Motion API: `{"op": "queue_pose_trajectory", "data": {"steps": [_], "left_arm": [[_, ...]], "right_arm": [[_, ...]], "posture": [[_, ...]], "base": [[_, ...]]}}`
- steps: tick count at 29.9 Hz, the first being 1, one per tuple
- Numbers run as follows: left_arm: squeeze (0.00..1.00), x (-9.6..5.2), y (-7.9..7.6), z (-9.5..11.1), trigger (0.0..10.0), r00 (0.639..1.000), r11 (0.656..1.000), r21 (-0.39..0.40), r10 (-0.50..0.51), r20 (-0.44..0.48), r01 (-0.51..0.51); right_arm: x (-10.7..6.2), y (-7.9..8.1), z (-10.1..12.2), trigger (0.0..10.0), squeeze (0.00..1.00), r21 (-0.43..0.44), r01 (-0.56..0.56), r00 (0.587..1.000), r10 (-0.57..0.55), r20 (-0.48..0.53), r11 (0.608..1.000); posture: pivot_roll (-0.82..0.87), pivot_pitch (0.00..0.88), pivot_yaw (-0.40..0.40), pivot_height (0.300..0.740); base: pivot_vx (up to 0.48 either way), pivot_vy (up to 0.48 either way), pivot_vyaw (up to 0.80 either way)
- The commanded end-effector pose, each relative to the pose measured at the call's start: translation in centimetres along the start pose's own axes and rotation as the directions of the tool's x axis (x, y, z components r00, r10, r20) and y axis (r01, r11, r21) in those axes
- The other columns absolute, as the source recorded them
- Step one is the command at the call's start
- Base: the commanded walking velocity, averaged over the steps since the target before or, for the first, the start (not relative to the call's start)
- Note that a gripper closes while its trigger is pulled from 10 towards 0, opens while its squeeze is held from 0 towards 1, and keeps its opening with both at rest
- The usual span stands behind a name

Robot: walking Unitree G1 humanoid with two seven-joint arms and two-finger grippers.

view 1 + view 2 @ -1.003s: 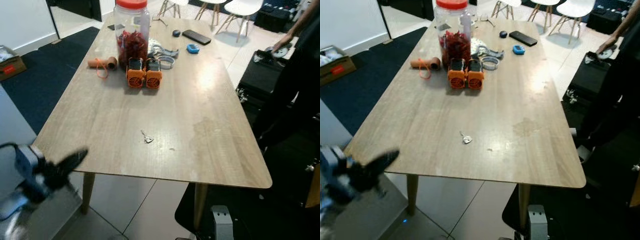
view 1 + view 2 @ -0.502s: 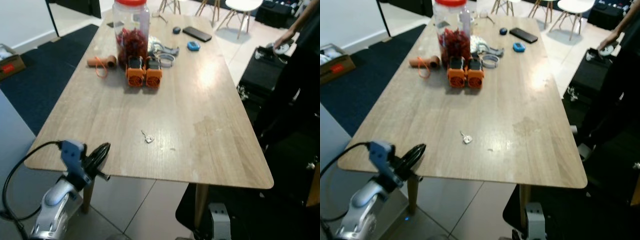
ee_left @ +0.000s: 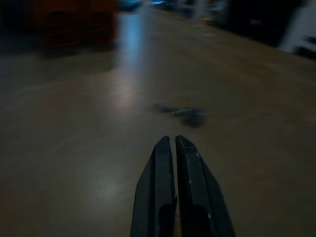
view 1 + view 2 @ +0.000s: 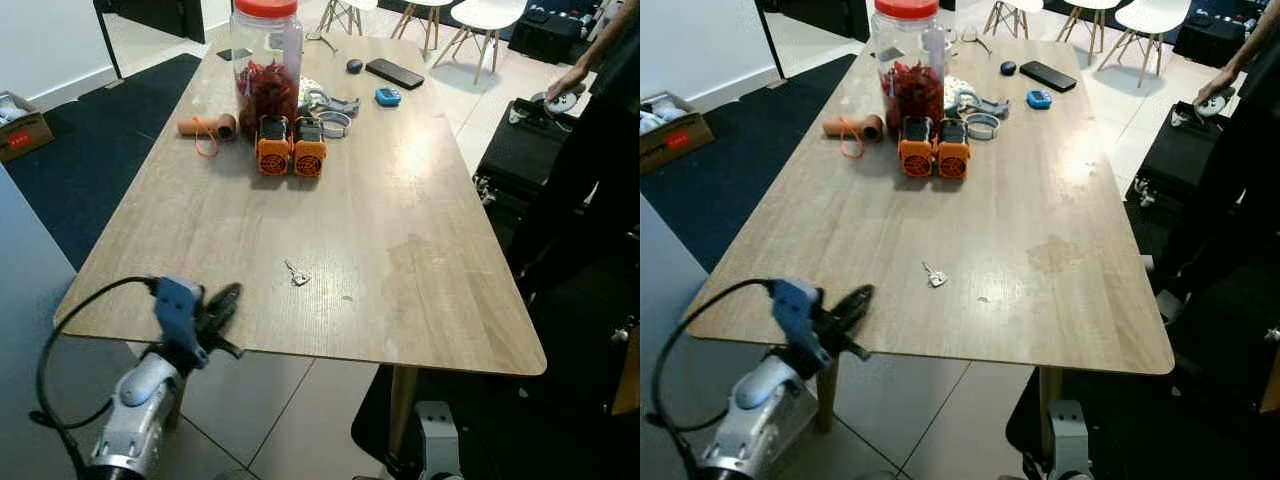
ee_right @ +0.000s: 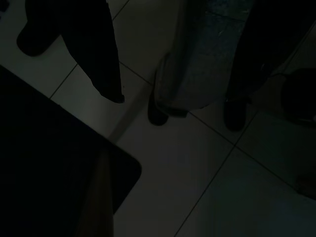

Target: Hang keys on a hook

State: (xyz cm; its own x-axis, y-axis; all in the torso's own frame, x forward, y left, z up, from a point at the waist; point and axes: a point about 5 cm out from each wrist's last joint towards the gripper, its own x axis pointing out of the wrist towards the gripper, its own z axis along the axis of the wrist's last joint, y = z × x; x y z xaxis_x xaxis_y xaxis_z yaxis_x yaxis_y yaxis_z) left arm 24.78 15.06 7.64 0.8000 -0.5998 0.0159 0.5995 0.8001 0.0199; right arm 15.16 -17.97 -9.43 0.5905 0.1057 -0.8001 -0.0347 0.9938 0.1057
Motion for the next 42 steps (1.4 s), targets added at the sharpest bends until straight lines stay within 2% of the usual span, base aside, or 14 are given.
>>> {"op": "queue_pose_trajectory", "data": {"steps": [1,7,15,16,17,18,20,21,23,30,31,32,38,42], "left_arm": [[0.00,1.1,-1.4,0.2,10.0,0.998,0.998,0.042,-0.055,-0.004,0.055],[0.00,3.6,-2.4,-0.4,10.0,0.999,0.986,0.165,-0.020,-0.042,0.027],[0.00,5.7,-3.2,-0.1,10.0,0.998,0.990,0.143,0.010,-0.064,-0.001],[0.11,6.0,-3.4,0.0,10.0,0.998,0.990,0.140,0.005,-0.065,0.004],[0.11,6.0,-3.4,0.0,10.0,0.998,0.990,0.140,0.005,-0.065,0.004],[0.31,6.3,-3.6,0.2,10.0,0.998,0.990,0.141,-0.001,-0.064,0.011],[0.82,6.7,-3.8,0.4,10.0,0.998,0.989,0.149,-0.001,-0.062,0.011],[0.96,6.9,-3.8,0.4,10.0,0.998,0.987,0.158,0.003,-0.061,0.006],[1.00,7.0,-3.7,0.4,10.0,0.998,0.986,0.165,0.009,-0.058,0.001],[1.00,7.3,-3.6,0.4,10.0,0.996,0.989,0.142,0.055,-0.067,-0.045],[0.39,7.4,-3.6,0.3,10.0,0.995,0.990,0.126,0.067,-0.074,-0.057],[0.00,7.6,-3.5,0.3,10.0,0.993,0.990,0.125,0.081,-0.081,-0.071],[0.00,8.2,-2.7,0.2,10.0,0.978,0.972,0.173,0.179,-0.111,-0.158],[0.00,8.2,-2.5,0.2,10.0,0.976,0.971,0.174,0.185,-0.113,-0.164]], "right_arm": [[-0.1,-0.3,-0.4,10.0,0.00,-0.004,0.006,1.000,-0.006,-0.021,1.000],[0.0,-0.2,0.0,10.0,0.00,-0.008,-0.001,1.000,0.001,-0.012,1.000],[0.1,0.0,0.6,10.0,0.00,-0.012,-0.005,1.000,0.005,0.009,1.000],[0.2,-0.1,0.6,10.0,0.00,-0.013,-0.005,1.000,0.005,0.011,1.000],[0.2,-0.1,0.6,10.0,0.00,-0.013,-0.005,1.000,0.005,0.011,1.000],[0.2,-0.1,0.7,10.0,0.00,-0.013,-0.006,1.000,0.006,0.014,1.000],[0.2,0.0,0.8,10.0,0.00,-0.015,-0.007,1.000,0.008,0.019,1.000],[0.2,0.0,0.8,10.0,0.00,-0.015,-0.009,1.000,0.009,0.020,1.000],[0.2,0.1,0.9,10.0,0.00,-0.016,-0.010,1.000,0.011,0.022,1.000],[0.3,0.5,1.0,10.0,0.00,-0.016,-0.020,0.999,0.021,0.029,1.000],[0.3,0.5,1.0,10.0,0.00,-0.016,-0.022,0.999,0.022,0.030,1.000],[0.3,0.6,1.0,10.0,0.00,-0.015,-0.023,0.999,0.024,0.032,1.000],[0.4,0.7,1.3,10.0,0.00,-0.014,-0.026,0.999,0.026,0.040,1.000],[0.4,0.7,1.3,10.0,0.00,-0.013,-0.025,0.999,0.026,0.042,1.000]], "posture": [[0.12,0.032,-0.077,0.740],[0.11,0.037,-0.068,0.740],[0.11,0.052,-0.062,0.740],[0.11,0.054,-0.061,0.740],[0.11,0.054,-0.061,0.740],[0.11,0.058,-0.060,0.740],[0.11,0.065,-0.060,0.740],[0.11,0.065,-0.060,0.740],[0.11,0.065,-0.060,0.740],[0.11,0.075,-0.055,0.740],[0.11,0.076,-0.054,0.740],[0.11,0.077,-0.054,0.740],[0.10,0.076,-0.052,0.740],[0.10,0.075,-0.053,0.740]], "base": [[0.000,0.000,0.00],[0.000,0.000,0.00],[0.000,0.000,0.00],[0.000,0.000,0.00],[0.000,0.000,0.00],[0.000,0.000,0.00],[0.000,0.000,0.00],[0.000,0.000,0.00],[0.000,0.000,0.00],[0.000,0.000,0.00],[0.000,0.000,0.00],[0.000,0.000,0.00],[0.000,0.000,0.00],[0.000,0.000,0.00]]}}
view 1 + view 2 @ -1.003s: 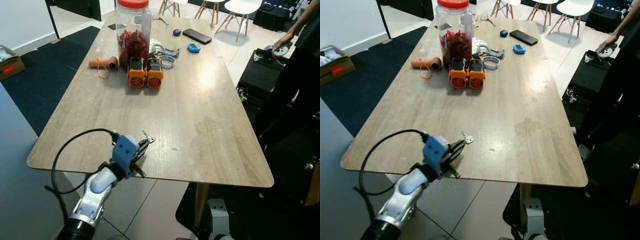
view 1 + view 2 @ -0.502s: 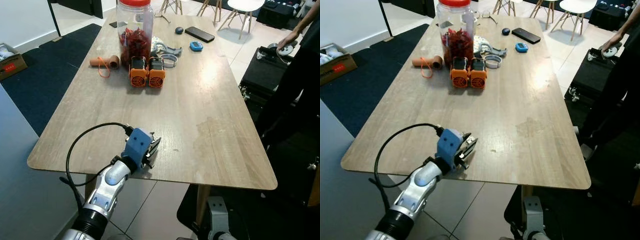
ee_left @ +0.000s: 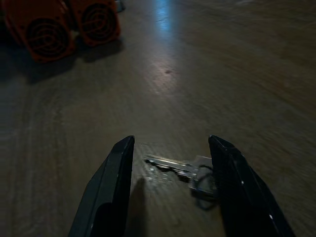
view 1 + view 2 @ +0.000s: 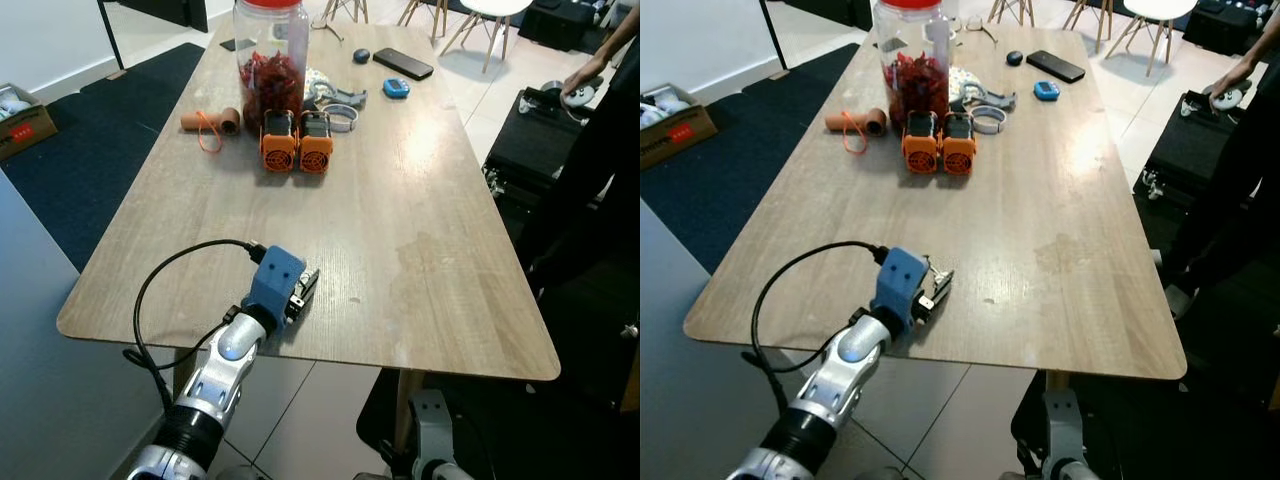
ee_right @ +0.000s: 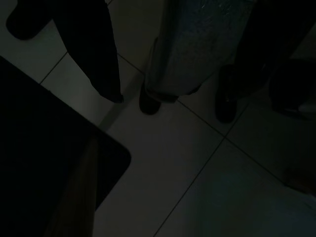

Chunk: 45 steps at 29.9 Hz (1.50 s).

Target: Hang keys on a hook

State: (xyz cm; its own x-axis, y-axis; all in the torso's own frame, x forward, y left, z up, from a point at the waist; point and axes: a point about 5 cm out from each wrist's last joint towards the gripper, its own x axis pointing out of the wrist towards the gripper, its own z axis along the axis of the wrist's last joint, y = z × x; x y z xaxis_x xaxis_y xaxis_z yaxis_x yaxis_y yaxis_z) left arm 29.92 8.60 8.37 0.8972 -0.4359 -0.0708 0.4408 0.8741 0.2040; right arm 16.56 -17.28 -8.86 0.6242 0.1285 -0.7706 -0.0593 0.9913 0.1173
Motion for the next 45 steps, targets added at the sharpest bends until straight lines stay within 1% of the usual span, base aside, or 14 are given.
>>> {"op": "queue_pose_trajectory", "data": {"steps": [1,4,8,14,20,26,27,28,29,30,31,32,33,45], "left_arm": [[0.00,0.0,-0.6,-0.3,10.0,0.999,0.999,-0.031,-0.030,-0.013,0.030],[0.00,-0.5,-0.9,-0.4,10.0,0.995,0.993,-0.057,-0.103,0.003,0.103],[0.00,-0.7,-0.8,-0.6,10.0,0.993,0.992,-0.060,-0.115,-0.002,0.114],[0.00,-1.1,-0.8,-0.6,10.0,0.988,0.982,-0.116,-0.153,0.002,0.152],[0.00,-1.1,-0.5,-1.0,10.0,0.989,0.985,-0.098,-0.146,-0.018,0.143],[0.00,-1.2,-0.7,-1.3,10.0,0.981,0.981,-0.064,-0.185,-0.050,0.182],[0.00,-1.2,-0.7,-1.4,4.4,0.981,0.981,-0.061,-0.188,-0.051,0.184],[0.00,-1.2,-0.7,-1.4,4.4,0.981,0.981,-0.059,-0.189,-0.050,0.186],[0.00,-1.2,-0.7,-1.4,3.4,0.980,0.980,-0.059,-0.191,-0.050,0.188],[0.00,-1.2,-0.6,-1.5,3.3,0.980,0.981,-0.051,-0.189,-0.059,0.186],[0.00,-1.2,-0.5,-1.6,8.4,0.981,0.983,-0.038,-0.183,-0.069,0.181],[0.00,-1.2,-0.4,-1.7,8.4,0.981,0.984,-0.029,-0.179,-0.075,0.178],[0.00,-1.2,-0.3,-1.8,10.0,0.982,0.985,-0.019,-0.170,-0.084,0.169],[0.00,-1.1,0.1,-2.2,10.0,0.978,0.986,0.020,-0.164,-0.132,0.168]], "right_arm": [[0.0,0.0,-0.1,10.0,0.00,0.000,-0.001,1.000,0.001,0.000,1.000],[-0.1,-0.1,0.0,10.0,0.00,-0.002,0.000,1.000,0.000,0.000,1.000],[-0.1,-0.1,0.0,10.0,0.00,-0.003,0.000,1.000,0.000,0.000,1.000],[0.0,-0.1,0.1,10.0,0.00,-0.005,-0.003,1.000,0.003,0.002,1.000],[0.0,0.0,0.1,10.0,0.00,-0.005,-0.004,1.000,0.004,0.003,1.000],[0.0,-0.1,0.0,10.0,0.00,-0.002,-0.001,1.000,0.001,0.001,1.000],[0.0,-0.1,0.0,10.0,0.00,-0.002,0.000,1.000,0.000,0.000,1.000],[-0.1,-0.1,0.0,10.0,0.00,-0.002,0.000,1.000,0.000,0.000,1.000],[-0.1,-0.2,0.0,10.0,0.00,-0.002,0.001,1.000,-0.001,0.000,1.000],[-0.1,-0.2,0.0,10.0,0.00,-0.001,0.001,1.000,-0.001,-0.001,1.000],[-0.1,-0.2,0.0,10.0,0.00,-0.001,0.001,1.000,-0.001,-0.001,1.000],[-0.1,-0.2,-0.1,10.0,0.00,-0.001,0.002,1.000,-0.002,-0.002,1.000],[-0.1,-0.2,-0.1,10.0,0.00,0.000,0.002,1.000,-0.002,-0.002,1.000],[-0.1,-0.2,-0.2,10.0,0.00,0.001,0.002,1.000,-0.002,-0.006,1.000]], "posture": [[0.11,0.074,-0.054,0.740],[0.11,0.073,-0.055,0.740],[0.11,0.073,-0.055,0.740],[0.11,0.075,-0.057,0.740],[0.11,0.075,-0.057,0.740],[0.11,0.072,-0.056,0.740],[0.11,0.074,-0.055,0.740],[0.11,0.074,-0.055,0.740],[0.11,0.074,-0.055,0.740],[0.11,0.074,-0.054,0.740],[0.11,0.074,-0.054,0.740],[0.11,0.074,-0.054,0.740],[0.11,0.076,-0.054,0.740],[0.11,0.075,-0.051,0.740]], "base": [[0.000,0.000,0.00],[0.000,0.000,0.00],[0.000,0.000,0.00],[0.000,0.000,0.00],[0.000,0.000,0.00],[0.000,0.000,0.00],[0.000,0.000,0.00],[0.000,0.000,0.00],[0.000,0.000,0.00],[0.000,0.000,0.00],[0.000,0.000,0.00],[0.000,0.000,0.00],[0.000,0.000,0.00],[0.000,0.000,0.00]]}}
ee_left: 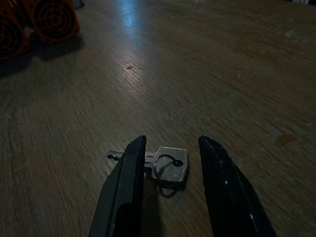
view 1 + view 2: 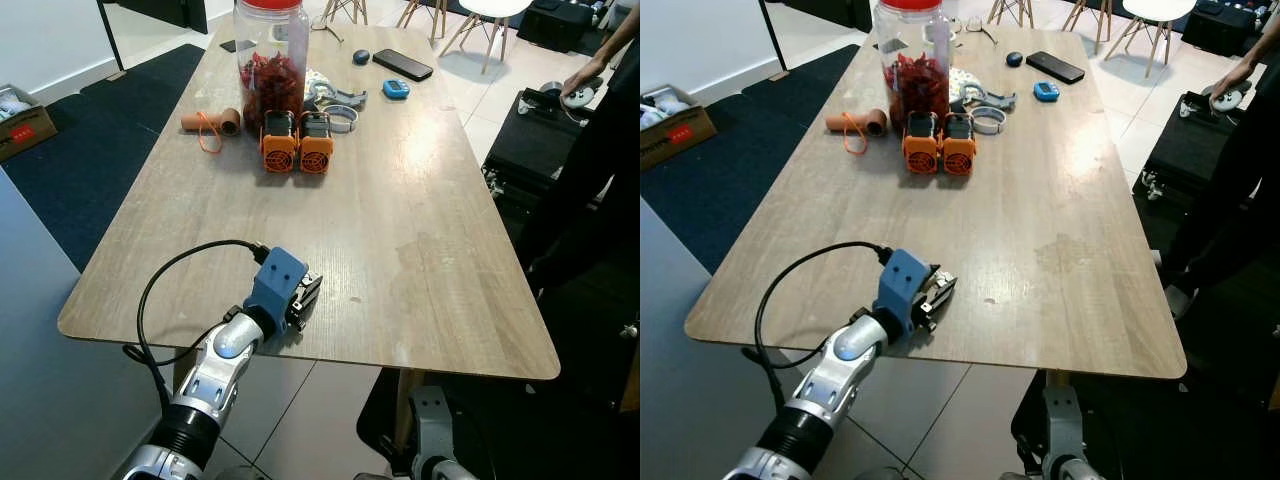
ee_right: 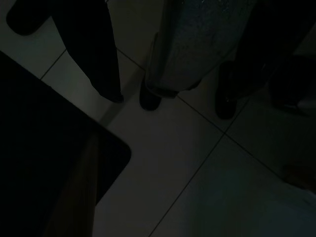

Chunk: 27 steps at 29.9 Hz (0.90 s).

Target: Hang keys on a hook

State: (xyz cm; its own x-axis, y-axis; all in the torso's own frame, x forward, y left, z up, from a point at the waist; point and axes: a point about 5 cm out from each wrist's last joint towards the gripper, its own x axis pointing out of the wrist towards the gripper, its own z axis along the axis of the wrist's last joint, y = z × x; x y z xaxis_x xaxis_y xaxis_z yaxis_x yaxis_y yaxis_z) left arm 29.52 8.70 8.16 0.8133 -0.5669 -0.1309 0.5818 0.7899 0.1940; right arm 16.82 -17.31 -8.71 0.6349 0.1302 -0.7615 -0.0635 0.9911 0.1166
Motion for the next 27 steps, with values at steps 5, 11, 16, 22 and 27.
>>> {"op": "queue_pose_trajectory", "data": {"steps": [5,11,16,22,27], "left_arm": [[0.00,-0.7,0.1,-2.4,10.0,0.992,1.000,0.024,-0.009,-0.129,0.012],[0.00,-1.1,-0.2,-2.8,10.0,0.986,0.998,0.007,-0.057,-0.159,0.058],[0.00,-1.2,-0.2,-3.1,6.5,0.980,0.998,-0.010,-0.067,-0.190,0.067],[0.00,-1.2,0.2,-3.6,10.0,0.968,0.998,-0.040,-0.057,-0.243,0.049],[0.00,-1.4,0.5,-3.9,10.0,0.958,0.999,0.002,-0.051,-0.283,0.054]], "right_arm": [[-0.2,-0.1,-0.6,10.0,0.00,0.006,0.004,1.000,-0.004,-0.021,1.000],[-0.2,-0.1,-0.7,10.0,0.00,0.007,0.005,1.000,-0.005,-0.024,1.000],[-0.2,-0.1,-0.7,10.0,0.00,0.007,0.006,1.000,-0.005,-0.026,1.000],[-0.2,-0.2,-0.6,10.0,0.00,0.004,0.009,1.000,-0.008,-0.028,1.000],[-0.2,-0.3,-0.7,10.0,0.00,0.003,0.010,0.999,-0.010,-0.030,1.000]], "posture": [[0.11,0.075,-0.051,0.740],[0.11,0.077,-0.050,0.740],[0.11,0.077,-0.052,0.740],[0.11,0.074,-0.052,0.740],[0.11,0.068,-0.053,0.740]], "base": [[0.000,0.000,0.00],[0.000,0.000,0.00],[0.000,0.000,0.00],[0.000,0.000,0.00],[0.000,0.000,0.00]]}}
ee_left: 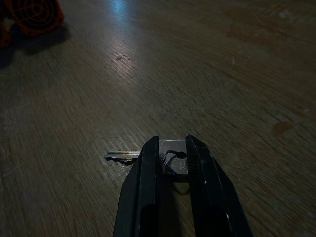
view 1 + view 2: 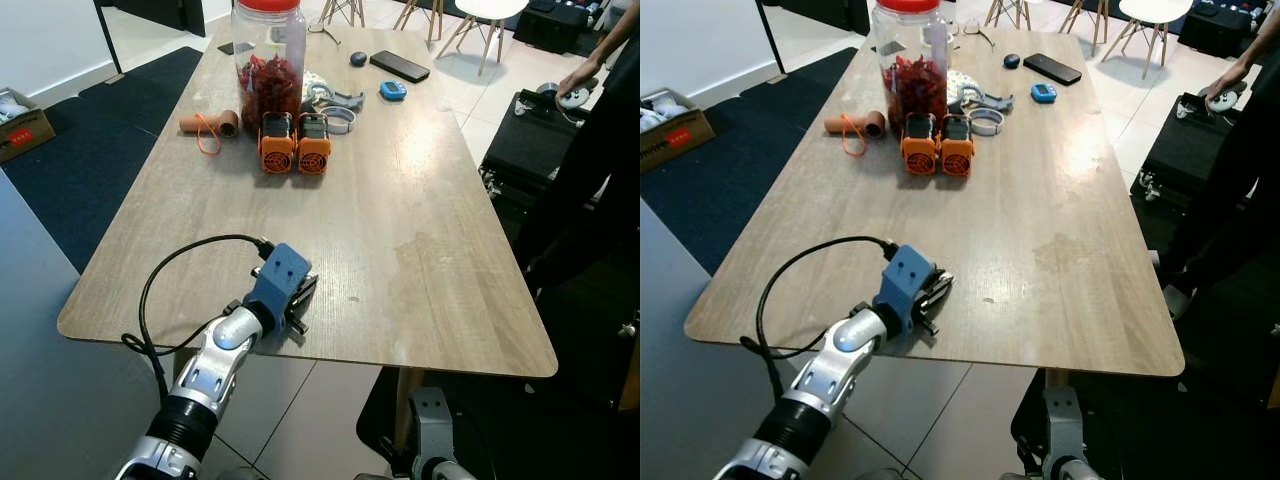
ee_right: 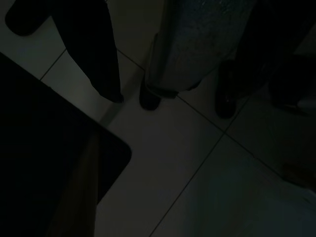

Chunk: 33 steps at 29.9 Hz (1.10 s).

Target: Hang keys on a hook

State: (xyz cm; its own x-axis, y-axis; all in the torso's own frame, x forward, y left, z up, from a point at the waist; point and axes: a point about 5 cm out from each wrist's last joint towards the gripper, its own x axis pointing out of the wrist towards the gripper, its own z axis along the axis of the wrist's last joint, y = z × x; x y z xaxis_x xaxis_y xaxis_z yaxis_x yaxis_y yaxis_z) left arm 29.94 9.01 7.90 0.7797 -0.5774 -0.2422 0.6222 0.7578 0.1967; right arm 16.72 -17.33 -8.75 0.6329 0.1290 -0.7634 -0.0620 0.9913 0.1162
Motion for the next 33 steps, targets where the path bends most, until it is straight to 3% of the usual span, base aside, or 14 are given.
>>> {"op": "queue_pose_trajectory", "data": {"steps": [1,10,21,33], "left_arm": [[0.00,-1.3,0.0,-3.7,10.0,0.983,1.000,0.004,-0.006,-0.183,0.007],[0.00,-1.6,0.1,-3.9,10.0,0.981,1.000,0.023,-0.015,-0.192,0.019],[0.00,-2.5,1.4,-3.8,10.0,0.983,0.999,-0.002,-0.034,-0.178,0.034],[0.00,-2.8,1.0,-4.1,10.0,0.980,0.997,-0.021,-0.072,-0.187,0.069]], "right_arm": [[-0.2,-0.3,-0.6,10.0,0.00,0.001,0.009,1.000,-0.009,-0.029,1.000],[-0.2,-0.3,-0.7,10.0,0.00,0.001,0.008,0.999,-0.008,-0.033,1.000],[-0.2,-0.3,-0.7,10.0,0.00,0.001,0.009,0.999,-0.009,-0.034,1.000],[-0.2,-0.3,-0.8,10.0,0.00,0.002,0.009,0.999,-0.009,-0.036,1.000]], "posture": [[0.11,0.066,-0.053,0.740],[0.11,0.057,-0.052,0.740],[0.11,0.049,-0.053,0.740],[0.11,0.048,-0.051,0.740]], "base": [[0.000,0.000,0.00],[0.000,0.000,0.00],[0.000,0.000,0.00],[0.000,0.000,0.00]]}}
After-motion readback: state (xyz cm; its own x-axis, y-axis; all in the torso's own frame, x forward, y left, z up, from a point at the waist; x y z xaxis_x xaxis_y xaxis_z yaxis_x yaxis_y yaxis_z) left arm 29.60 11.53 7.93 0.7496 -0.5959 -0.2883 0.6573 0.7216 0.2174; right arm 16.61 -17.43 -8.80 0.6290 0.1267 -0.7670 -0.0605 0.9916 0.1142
